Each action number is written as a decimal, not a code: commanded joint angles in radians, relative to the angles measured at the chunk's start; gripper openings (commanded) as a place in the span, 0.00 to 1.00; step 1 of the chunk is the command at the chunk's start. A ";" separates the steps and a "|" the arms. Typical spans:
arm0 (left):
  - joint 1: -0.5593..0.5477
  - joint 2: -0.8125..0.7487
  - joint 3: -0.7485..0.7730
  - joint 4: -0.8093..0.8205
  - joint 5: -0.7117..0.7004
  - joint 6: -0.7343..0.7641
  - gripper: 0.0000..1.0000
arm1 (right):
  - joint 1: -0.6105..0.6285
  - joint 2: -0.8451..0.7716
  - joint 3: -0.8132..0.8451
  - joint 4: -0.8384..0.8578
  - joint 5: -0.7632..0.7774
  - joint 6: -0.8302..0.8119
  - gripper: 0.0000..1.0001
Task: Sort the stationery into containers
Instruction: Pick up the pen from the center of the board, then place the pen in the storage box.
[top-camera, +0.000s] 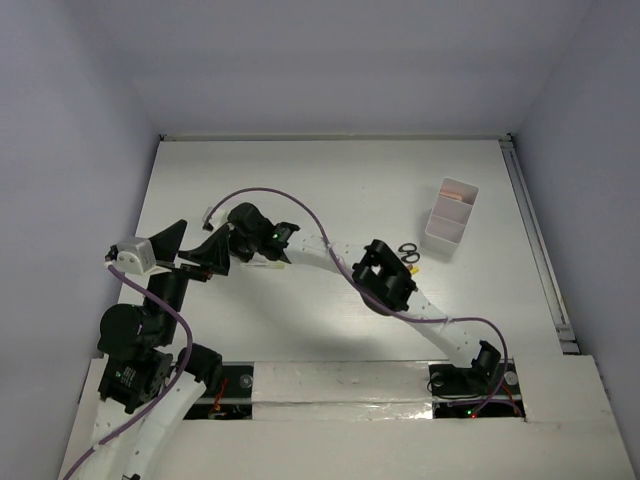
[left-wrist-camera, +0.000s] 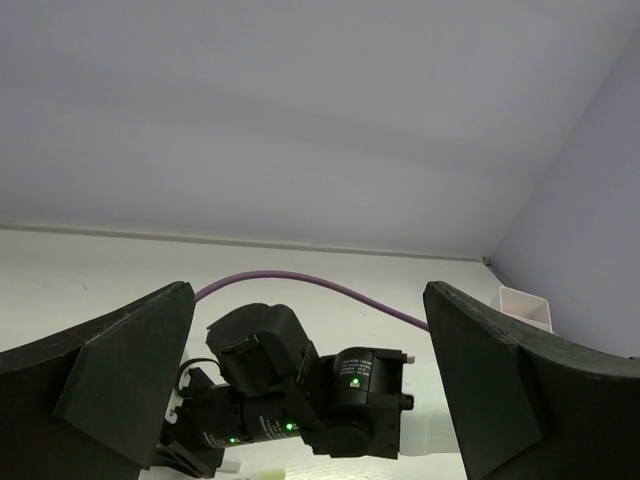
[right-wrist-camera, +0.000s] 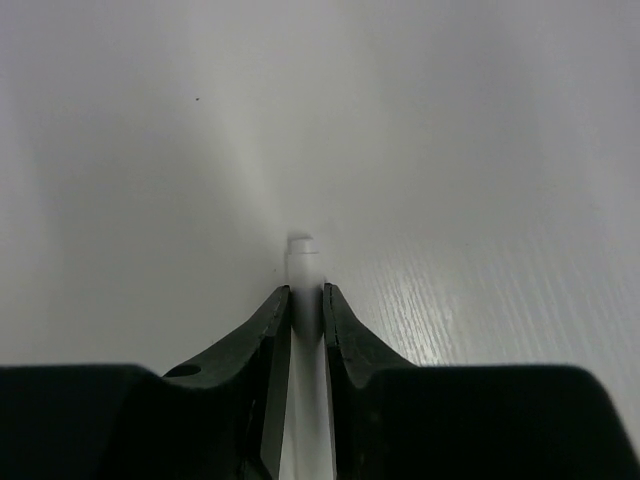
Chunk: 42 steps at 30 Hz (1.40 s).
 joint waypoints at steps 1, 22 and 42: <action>0.004 0.022 -0.008 0.044 0.020 -0.008 0.99 | -0.029 0.017 -0.035 0.004 0.021 0.001 0.21; 0.004 0.046 -0.006 0.044 0.016 -0.007 0.99 | -0.196 -0.594 -0.818 0.634 0.142 0.185 0.00; 0.004 0.037 -0.010 0.046 0.031 -0.010 0.99 | -0.741 -1.206 -1.517 1.104 0.595 0.338 0.00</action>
